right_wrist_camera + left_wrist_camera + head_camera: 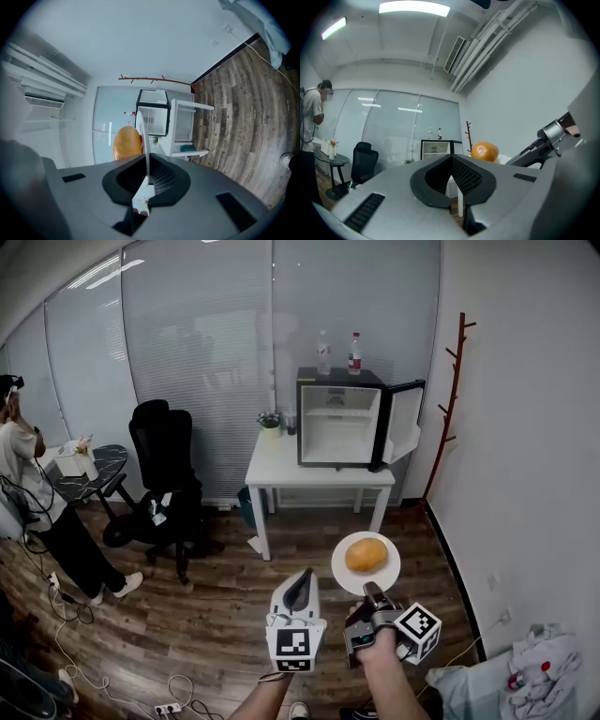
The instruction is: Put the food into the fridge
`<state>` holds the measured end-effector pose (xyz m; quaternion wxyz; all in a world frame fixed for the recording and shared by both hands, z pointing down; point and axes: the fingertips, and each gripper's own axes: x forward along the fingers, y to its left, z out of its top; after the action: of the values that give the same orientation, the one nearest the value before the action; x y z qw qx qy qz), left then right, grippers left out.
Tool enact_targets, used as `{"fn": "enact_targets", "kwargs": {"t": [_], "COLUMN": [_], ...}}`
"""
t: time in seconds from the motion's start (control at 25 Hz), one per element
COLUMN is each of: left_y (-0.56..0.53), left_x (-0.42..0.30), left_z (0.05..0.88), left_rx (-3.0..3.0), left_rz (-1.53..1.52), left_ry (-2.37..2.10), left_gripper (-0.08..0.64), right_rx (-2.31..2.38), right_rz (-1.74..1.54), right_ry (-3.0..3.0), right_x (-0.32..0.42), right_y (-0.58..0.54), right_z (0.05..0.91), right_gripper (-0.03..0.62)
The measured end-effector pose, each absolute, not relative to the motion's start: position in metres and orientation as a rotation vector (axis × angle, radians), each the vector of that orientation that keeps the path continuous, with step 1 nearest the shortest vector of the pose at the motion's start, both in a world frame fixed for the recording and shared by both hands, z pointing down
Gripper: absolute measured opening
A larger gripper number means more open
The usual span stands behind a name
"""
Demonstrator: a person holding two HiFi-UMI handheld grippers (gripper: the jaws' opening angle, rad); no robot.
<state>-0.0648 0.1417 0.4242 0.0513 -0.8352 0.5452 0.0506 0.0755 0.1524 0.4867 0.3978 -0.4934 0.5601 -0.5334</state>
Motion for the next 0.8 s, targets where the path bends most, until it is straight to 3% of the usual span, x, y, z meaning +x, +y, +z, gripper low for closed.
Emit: {"fn": "enact_targets", "kwargs": {"t": [0.8], "left_y": [-0.001], "left_x": [-0.077], "left_z": [0.437], "left_rx": [-2.574], "left_rz": [0.143], "left_ry": [1.616], "left_gripper": [0.026], "right_rx": [-1.262], "right_rz": [-1.342], "right_ry": [1.378], "right_x": [0.066], "right_y": [0.016], "right_z": [0.503], "right_gripper": [0.037]}}
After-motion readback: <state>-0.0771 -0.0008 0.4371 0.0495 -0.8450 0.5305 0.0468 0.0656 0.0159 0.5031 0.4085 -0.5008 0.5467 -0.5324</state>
